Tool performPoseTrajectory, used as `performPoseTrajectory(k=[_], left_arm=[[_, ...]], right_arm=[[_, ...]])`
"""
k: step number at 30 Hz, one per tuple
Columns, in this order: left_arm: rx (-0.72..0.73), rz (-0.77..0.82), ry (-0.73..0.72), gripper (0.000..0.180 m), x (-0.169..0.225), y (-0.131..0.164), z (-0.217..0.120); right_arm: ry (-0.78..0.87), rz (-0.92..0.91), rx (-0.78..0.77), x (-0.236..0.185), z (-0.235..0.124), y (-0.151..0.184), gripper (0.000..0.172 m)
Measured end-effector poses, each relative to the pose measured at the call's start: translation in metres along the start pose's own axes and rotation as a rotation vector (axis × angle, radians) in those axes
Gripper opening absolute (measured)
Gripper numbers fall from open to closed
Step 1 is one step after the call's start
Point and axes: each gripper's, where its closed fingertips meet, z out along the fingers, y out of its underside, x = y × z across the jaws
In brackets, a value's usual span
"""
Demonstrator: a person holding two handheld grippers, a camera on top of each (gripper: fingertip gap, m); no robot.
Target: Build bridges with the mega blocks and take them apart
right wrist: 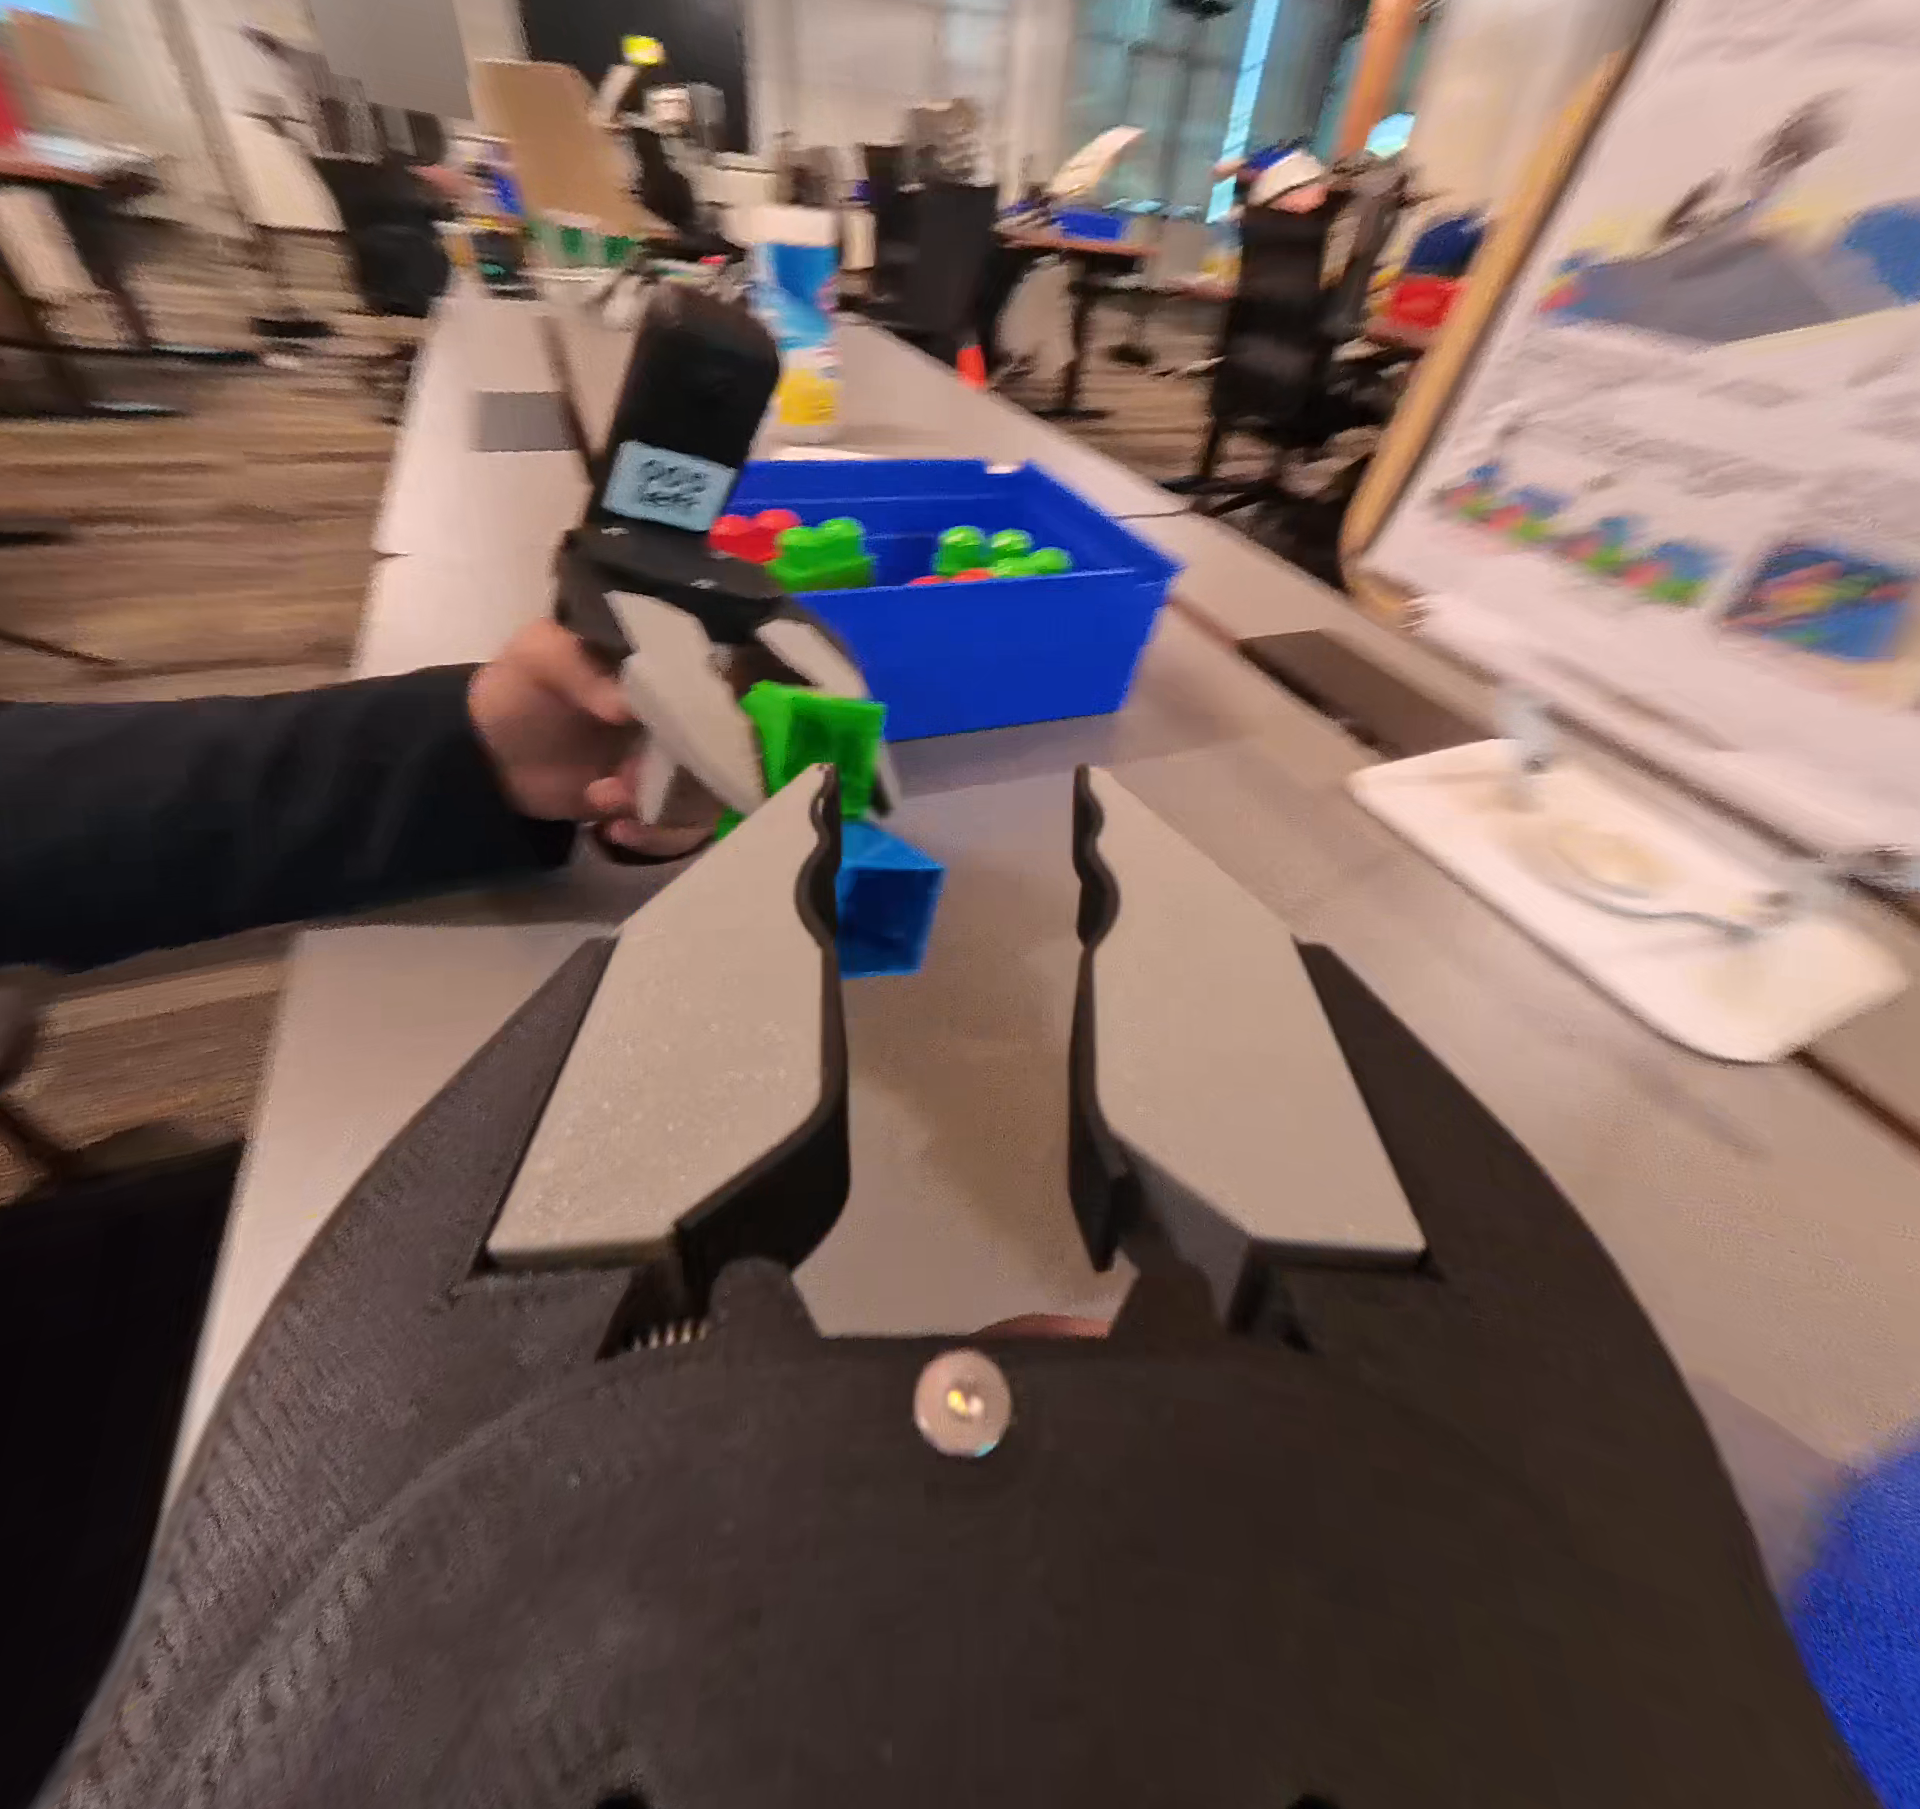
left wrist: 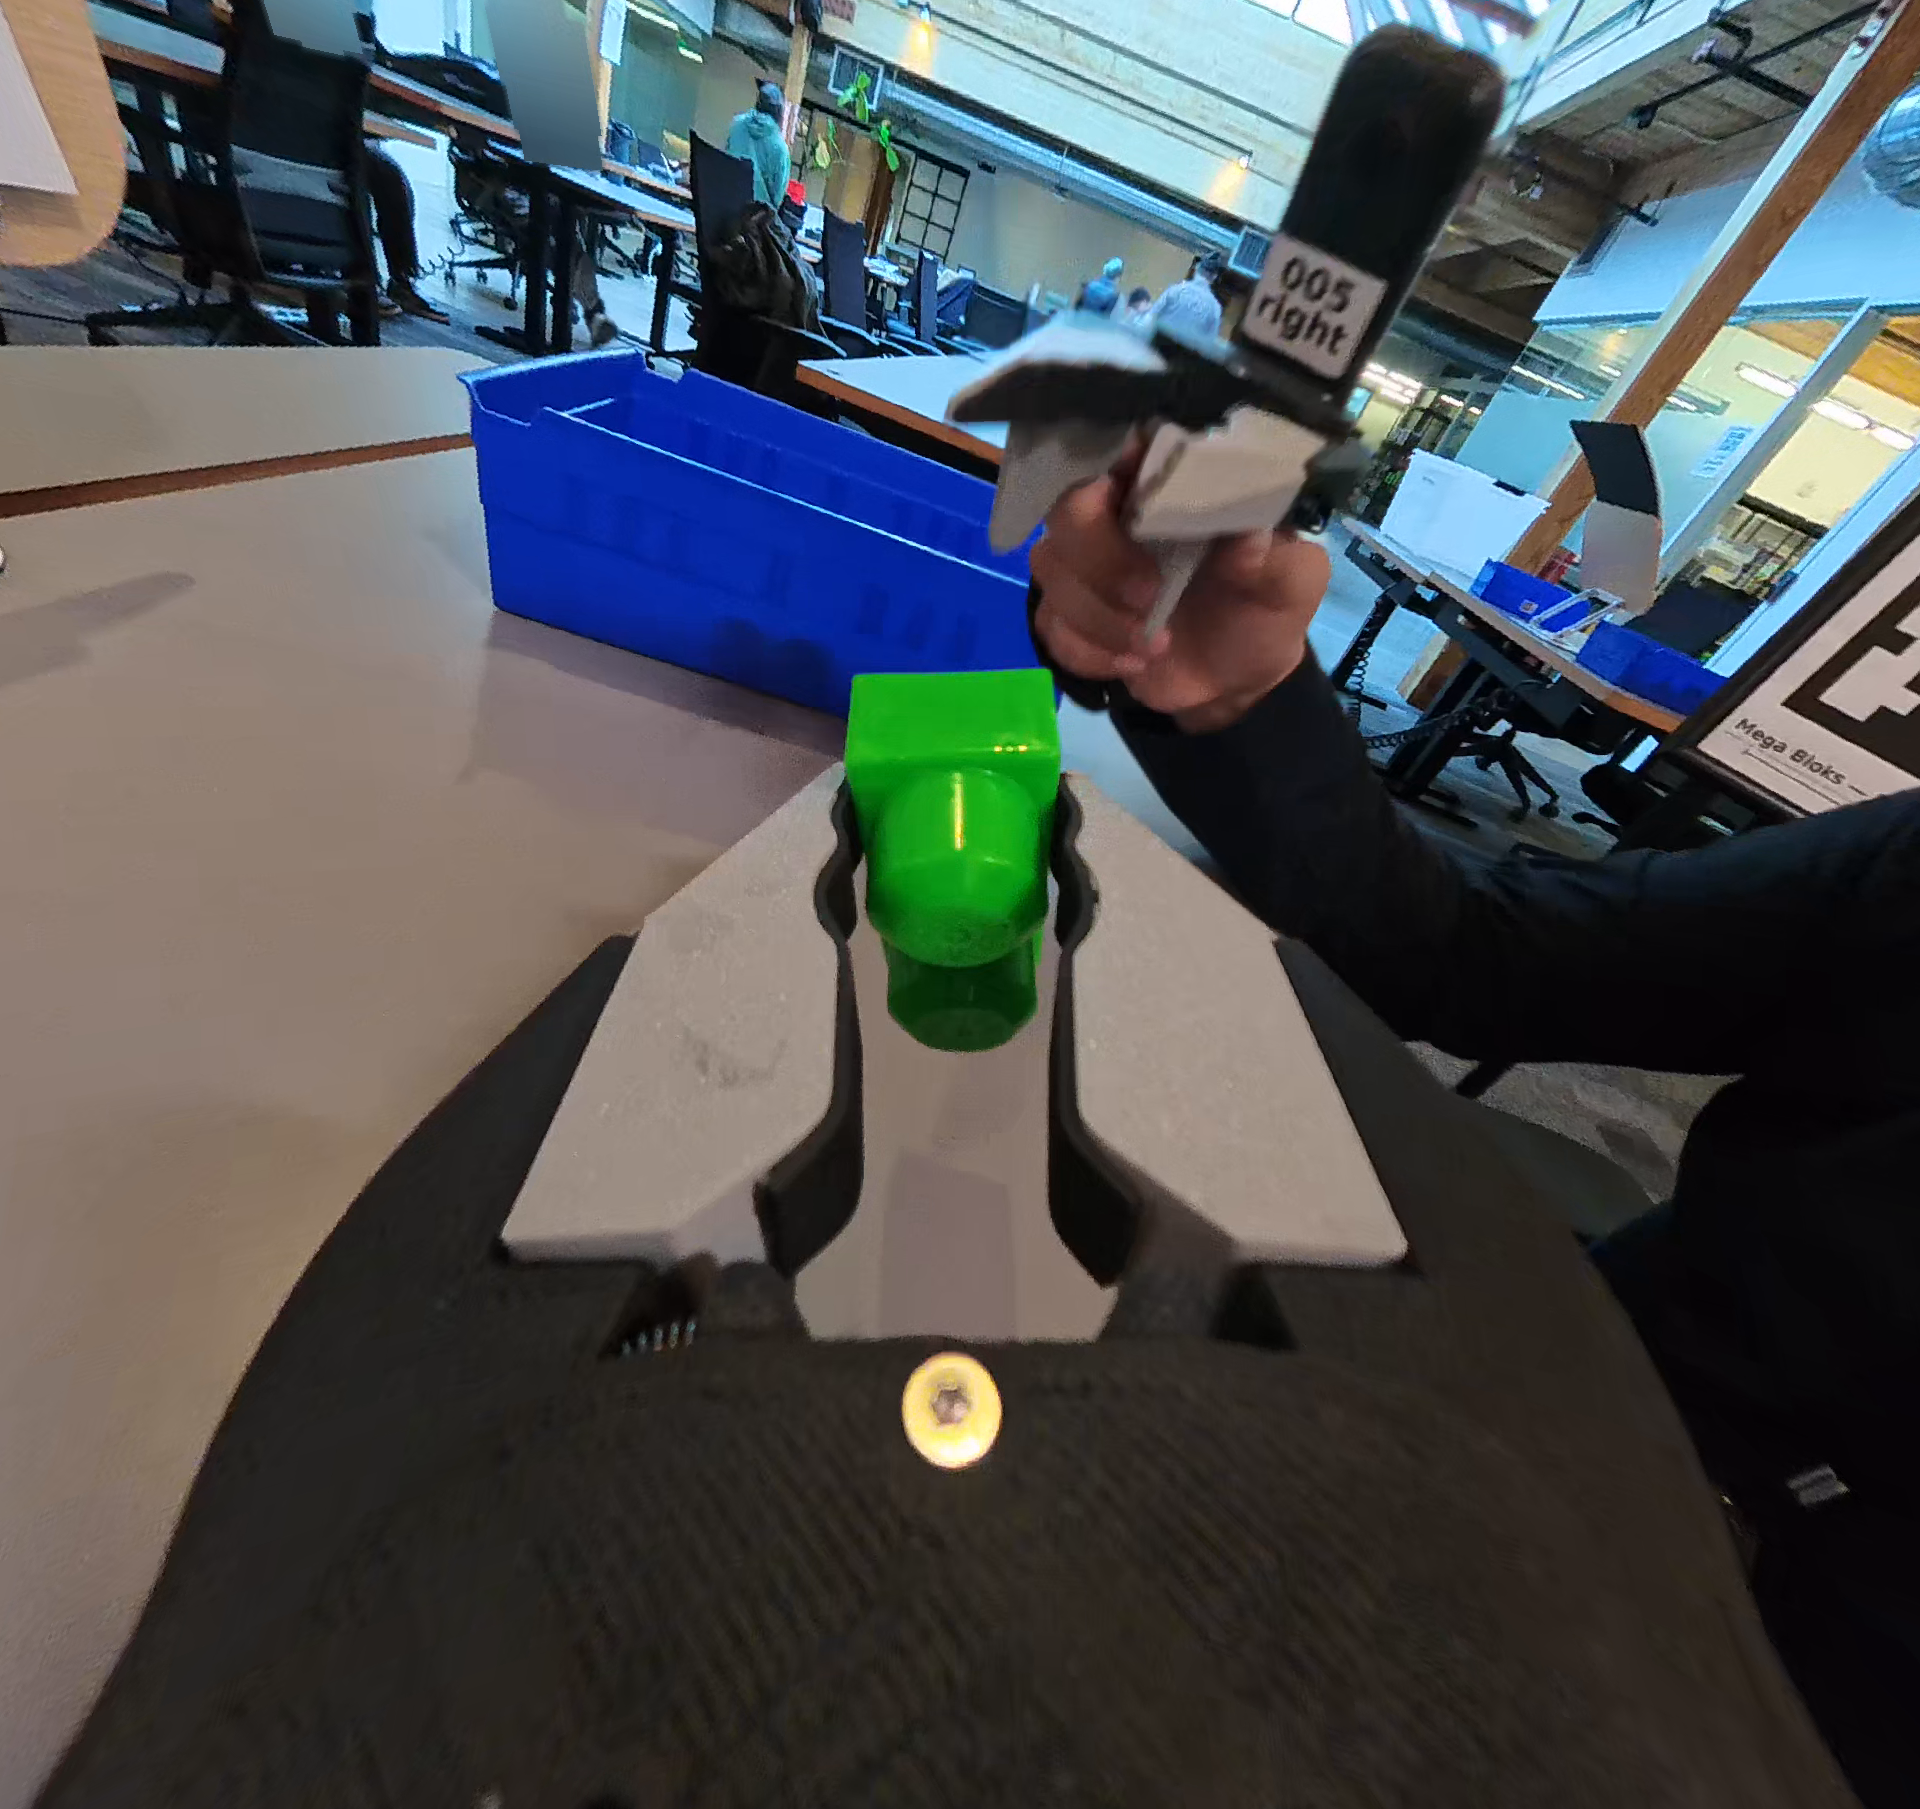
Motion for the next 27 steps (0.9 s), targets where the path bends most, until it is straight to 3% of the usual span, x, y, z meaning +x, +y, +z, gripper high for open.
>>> performPoseTrajectory(k=[5, 9, 16, 19, 27], left_arm=[[0.053, 0.032, -0.020, 0.034, -0.001, -0.010, -0.006], [0.063, 0.011, -0.012, 0.034, -0.002, -0.012, -0.009], [-0.001, 0.030, 0.021, 0.034, 0.005, -0.001, -0.002], [-0.010, 0.036, 0.050, 0.034, 0.011, 0.001, 0.000], [-0.009, -0.010, 0.107, 0.034, 0.016, 0.002, 0.000]], right_arm=[[-0.151, 0.152, -0.151, -0.016, 0.030, 0.042, 0.051], [-0.186, 0.143, -0.222, -0.025, 0.039, 0.059, 0.052], [-0.307, 0.251, -0.169, -0.041, 0.046, 0.055, 0.051], [-0.363, 0.295, -0.168, -0.043, 0.043, 0.057, 0.037], [-0.434, 0.347, -0.108, -0.046, 0.036, 0.045, 0.032]])
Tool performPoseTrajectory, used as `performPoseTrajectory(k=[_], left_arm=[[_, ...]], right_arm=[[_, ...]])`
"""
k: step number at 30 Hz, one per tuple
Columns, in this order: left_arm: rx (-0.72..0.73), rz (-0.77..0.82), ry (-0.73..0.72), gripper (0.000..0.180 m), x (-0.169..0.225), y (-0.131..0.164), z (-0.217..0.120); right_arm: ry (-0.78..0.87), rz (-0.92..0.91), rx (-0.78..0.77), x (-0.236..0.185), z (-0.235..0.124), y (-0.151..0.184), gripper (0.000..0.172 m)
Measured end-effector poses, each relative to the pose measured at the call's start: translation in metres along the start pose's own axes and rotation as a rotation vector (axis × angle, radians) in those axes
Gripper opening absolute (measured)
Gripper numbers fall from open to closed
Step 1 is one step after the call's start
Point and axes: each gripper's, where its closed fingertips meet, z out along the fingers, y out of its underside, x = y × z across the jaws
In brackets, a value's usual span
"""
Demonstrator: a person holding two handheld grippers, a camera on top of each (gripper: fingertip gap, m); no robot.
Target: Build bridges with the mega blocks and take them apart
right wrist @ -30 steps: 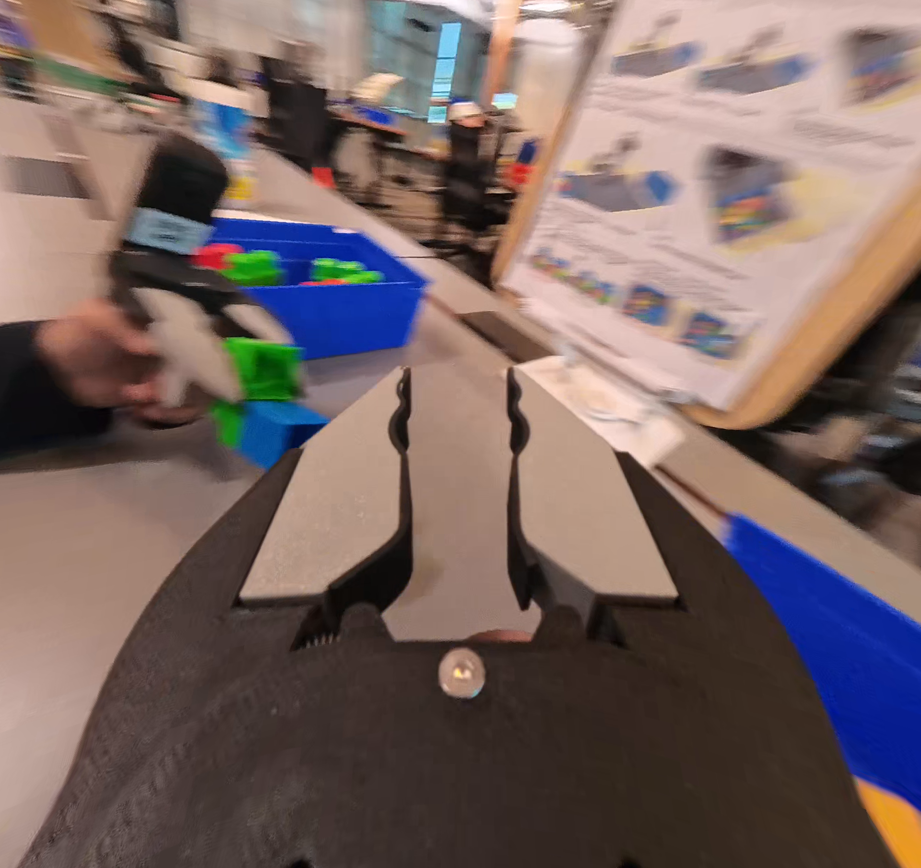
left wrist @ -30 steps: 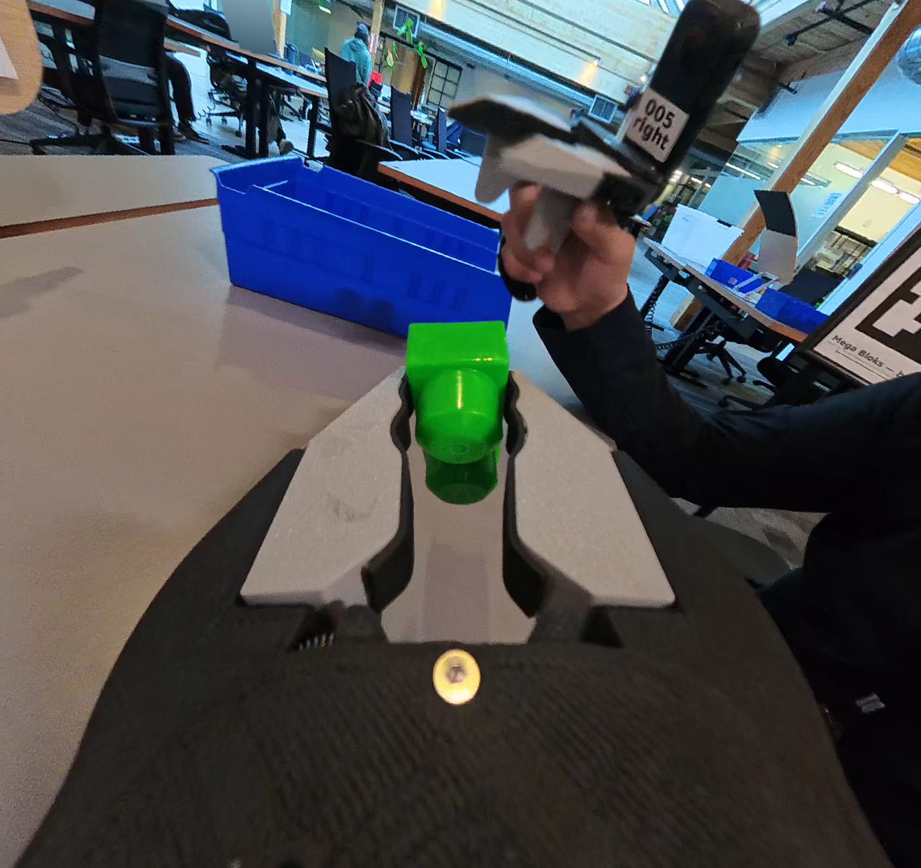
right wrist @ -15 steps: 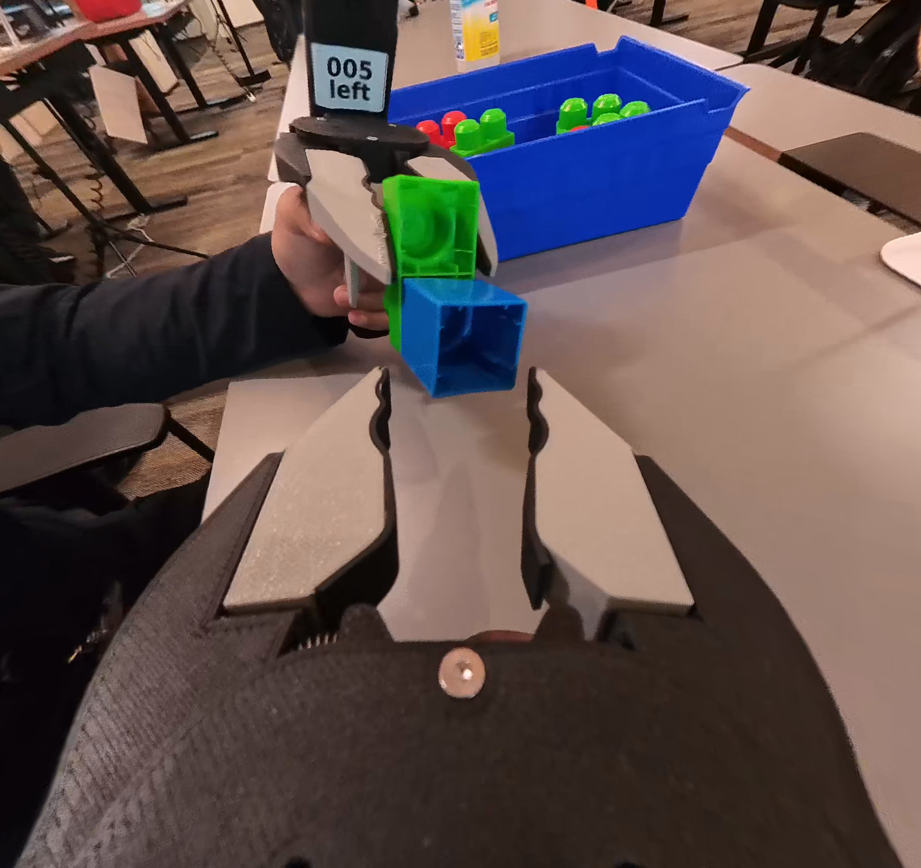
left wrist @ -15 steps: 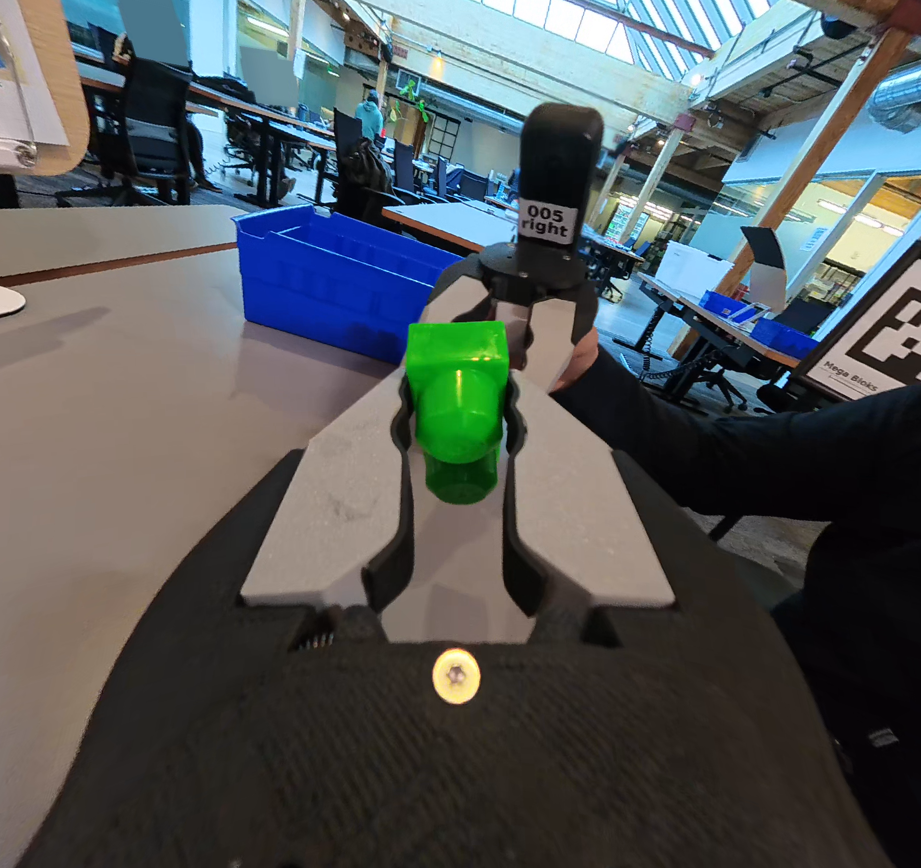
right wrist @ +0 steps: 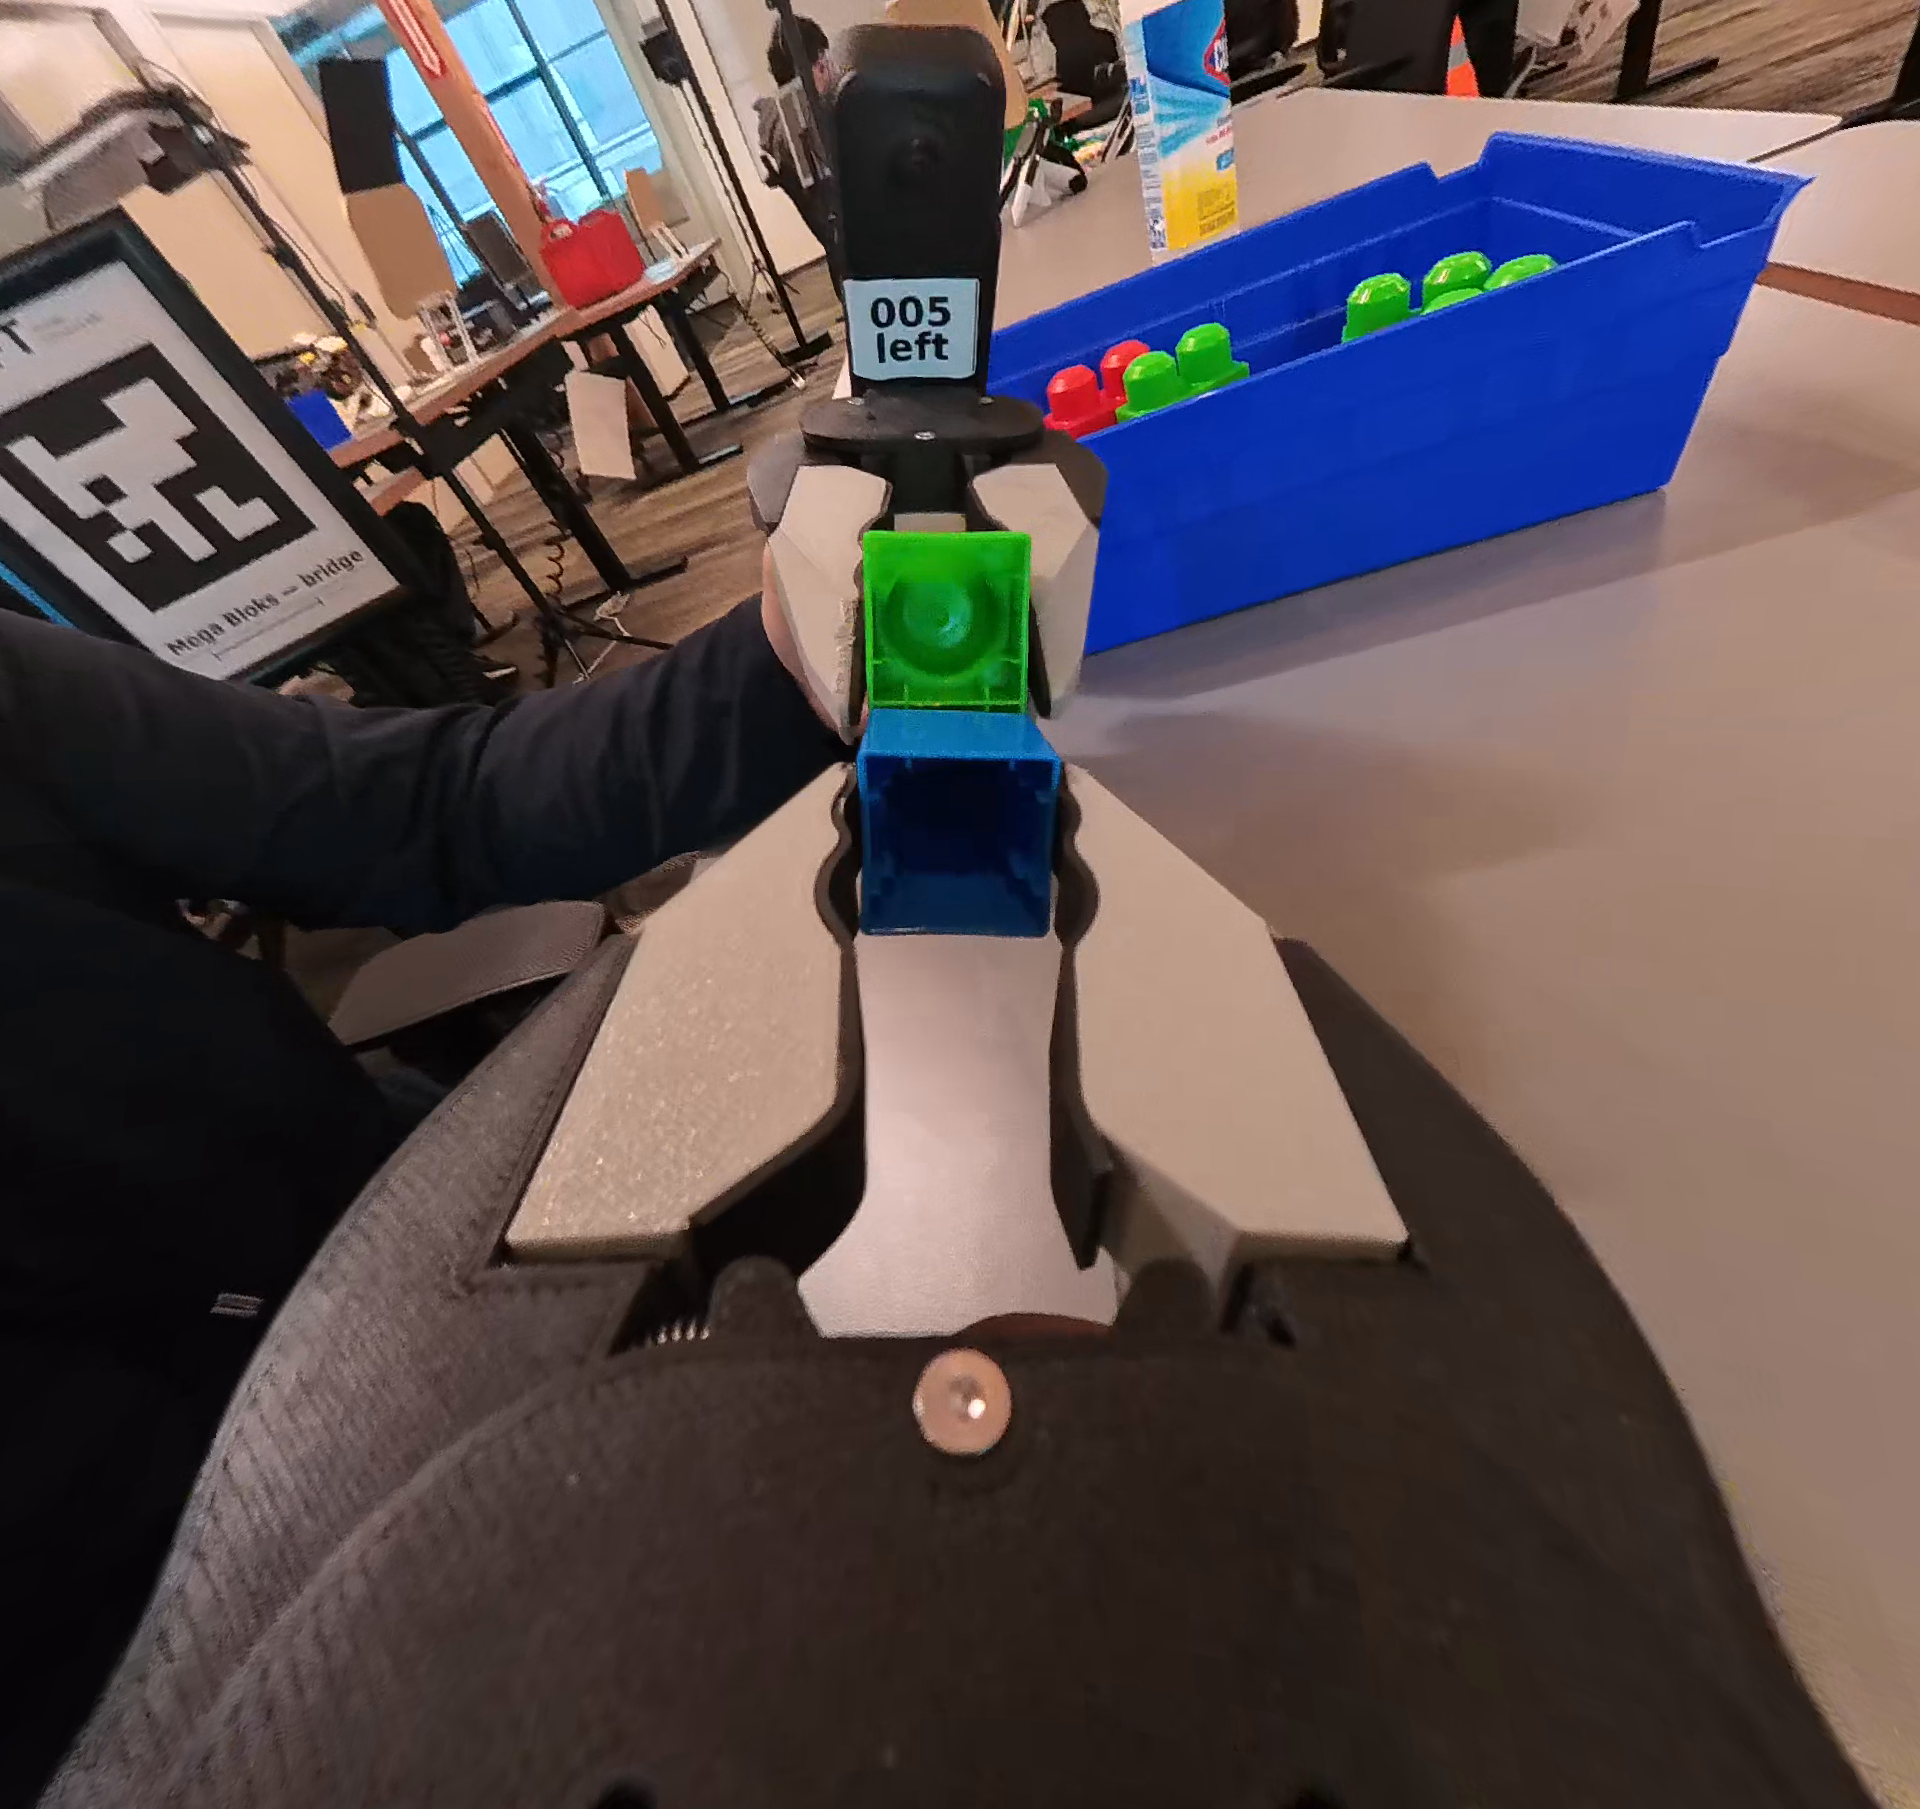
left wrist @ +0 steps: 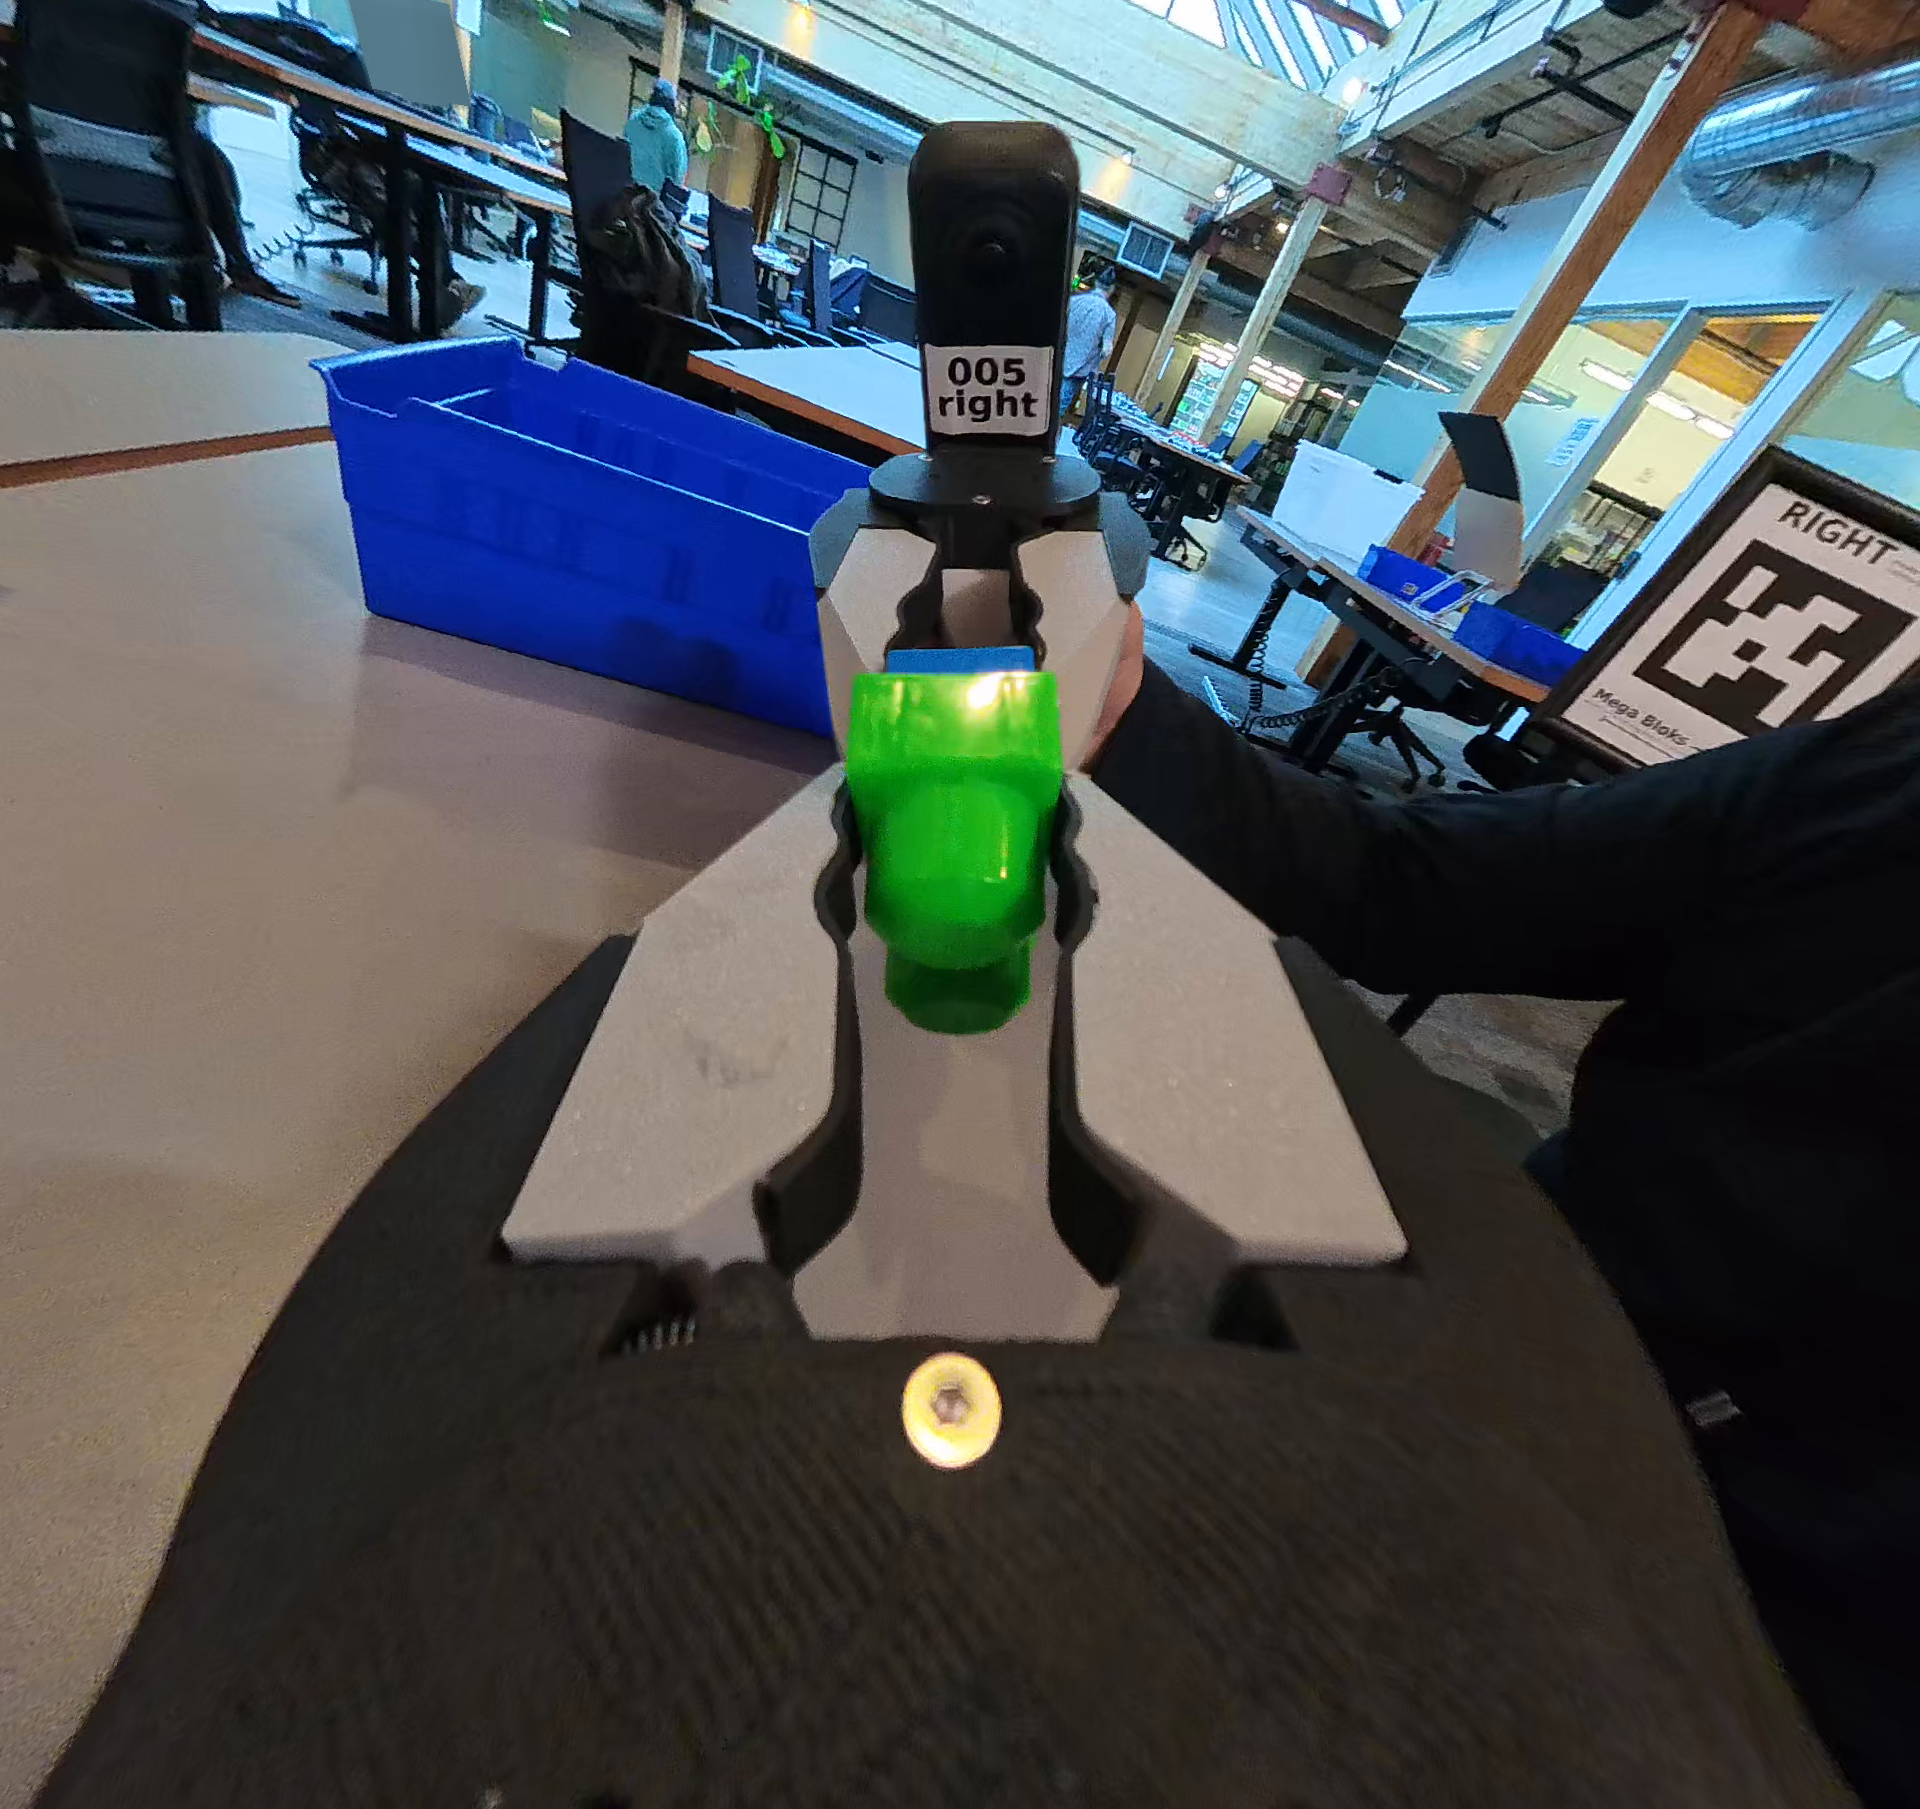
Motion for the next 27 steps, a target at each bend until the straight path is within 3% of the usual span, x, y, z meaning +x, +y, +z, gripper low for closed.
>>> performPoseTrajectory(k=[12, 16, 22, 27], left_arm=[[-0.098, -0.080, 0.017, 0.046, -0.003, 0.019, 0.005], [-0.110, -0.054, 0.012, 0.034, -0.003, 0.022, 0.006], [-0.136, -0.043, 0.008, 0.034, -0.002, 0.025, 0.006], [-0.124, -0.155, 0.135, 0.033, 0.013, 0.026, 0.008]], right_arm=[[-0.019, 0.029, 0.008, 0.001, -0.003, 0.000, 0.032], [0.002, 0.025, -0.004, 0.004, -0.002, 0.002, 0.032], [-0.017, 0.043, -0.008, 0.004, -0.002, 0.004, 0.032], [-0.071, -0.006, 0.001, -0.011, -0.003, -0.001, 0.032]])
